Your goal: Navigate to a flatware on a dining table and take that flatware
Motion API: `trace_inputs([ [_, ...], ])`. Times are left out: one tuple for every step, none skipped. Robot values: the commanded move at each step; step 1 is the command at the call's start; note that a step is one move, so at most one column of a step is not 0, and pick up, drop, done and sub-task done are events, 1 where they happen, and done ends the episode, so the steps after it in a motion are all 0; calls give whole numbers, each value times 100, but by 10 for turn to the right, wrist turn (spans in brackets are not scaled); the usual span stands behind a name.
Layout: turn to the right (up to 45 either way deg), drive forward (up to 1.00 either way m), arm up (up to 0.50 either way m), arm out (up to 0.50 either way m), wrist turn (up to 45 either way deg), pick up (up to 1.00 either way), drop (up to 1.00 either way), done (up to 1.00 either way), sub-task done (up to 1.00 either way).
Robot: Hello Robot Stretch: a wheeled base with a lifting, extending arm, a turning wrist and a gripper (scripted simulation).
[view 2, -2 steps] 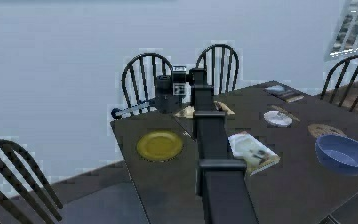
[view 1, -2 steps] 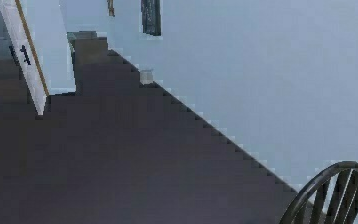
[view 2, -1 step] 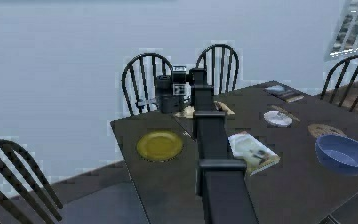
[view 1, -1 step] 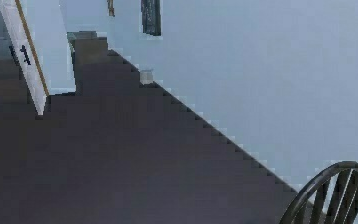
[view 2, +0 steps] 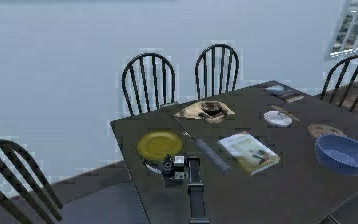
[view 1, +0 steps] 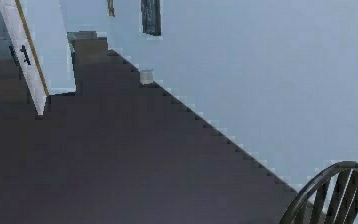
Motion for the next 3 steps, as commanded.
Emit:
trace_inputs([
  [0,0,0,0,0,100,0,0,0],
  [0,0,10,0,0,0,0,0,0],
  [0,0,0,0,0,0,0,100,0],
])
